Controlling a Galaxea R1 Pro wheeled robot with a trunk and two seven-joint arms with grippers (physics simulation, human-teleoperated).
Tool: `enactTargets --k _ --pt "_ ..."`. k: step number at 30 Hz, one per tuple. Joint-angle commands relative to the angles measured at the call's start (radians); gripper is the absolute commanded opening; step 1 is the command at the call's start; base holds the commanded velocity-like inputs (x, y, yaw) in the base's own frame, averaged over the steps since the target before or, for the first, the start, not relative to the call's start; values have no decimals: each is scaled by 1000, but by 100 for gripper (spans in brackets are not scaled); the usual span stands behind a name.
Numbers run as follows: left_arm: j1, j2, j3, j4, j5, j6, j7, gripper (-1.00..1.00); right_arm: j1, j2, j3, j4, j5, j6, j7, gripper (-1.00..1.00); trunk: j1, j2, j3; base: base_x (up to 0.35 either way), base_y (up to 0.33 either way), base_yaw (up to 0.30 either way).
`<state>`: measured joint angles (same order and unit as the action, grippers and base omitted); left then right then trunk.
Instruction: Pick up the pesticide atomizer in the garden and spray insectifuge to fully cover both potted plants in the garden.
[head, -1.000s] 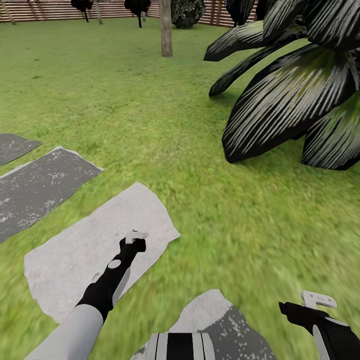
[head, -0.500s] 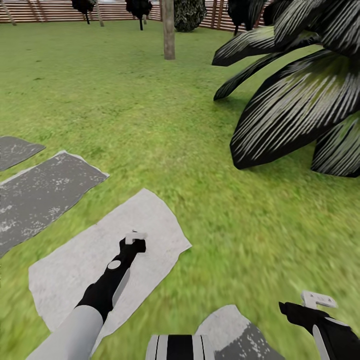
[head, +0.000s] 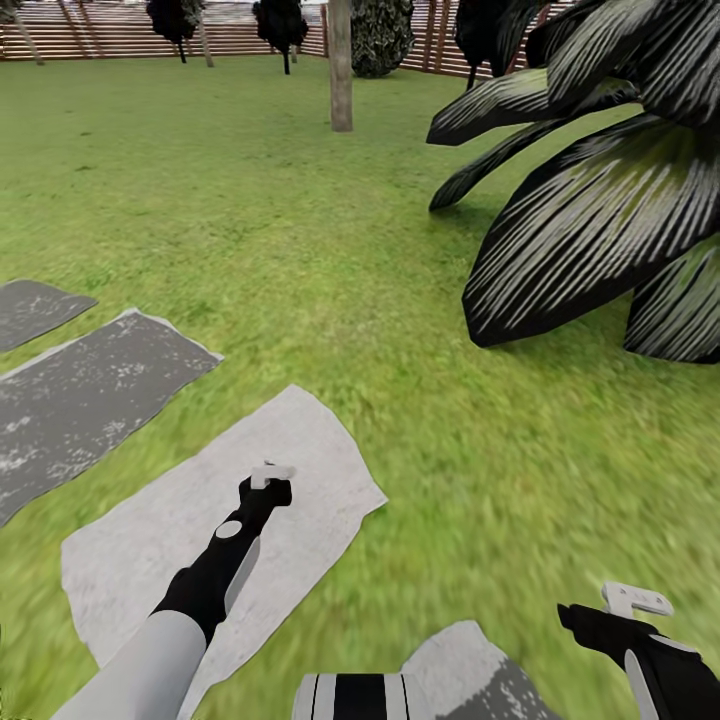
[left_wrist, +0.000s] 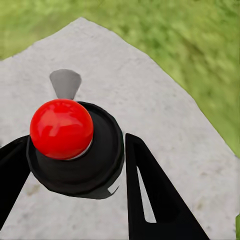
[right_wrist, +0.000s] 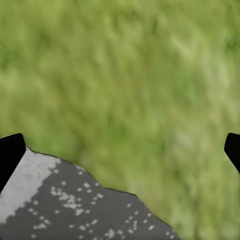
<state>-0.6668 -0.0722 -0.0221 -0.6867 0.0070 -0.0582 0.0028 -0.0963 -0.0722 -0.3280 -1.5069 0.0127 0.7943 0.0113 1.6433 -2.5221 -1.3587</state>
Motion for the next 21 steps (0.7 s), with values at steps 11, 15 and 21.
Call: enactTargets --k 11,15,21 --pt "0 0 -1 1 1 3 0 -100 0 0 0 -1 2 5 1 100 0 0 13 0 0 188" --pt "0 0 -1 1 1 3 0 -100 0 -2 -1 -1 2 5 1 100 0 0 18 0 0 201" --pt "0 0 -1 0 1 3 0 -100 0 1 -4 -1 2 5 1 100 0 0 21 0 0 98"
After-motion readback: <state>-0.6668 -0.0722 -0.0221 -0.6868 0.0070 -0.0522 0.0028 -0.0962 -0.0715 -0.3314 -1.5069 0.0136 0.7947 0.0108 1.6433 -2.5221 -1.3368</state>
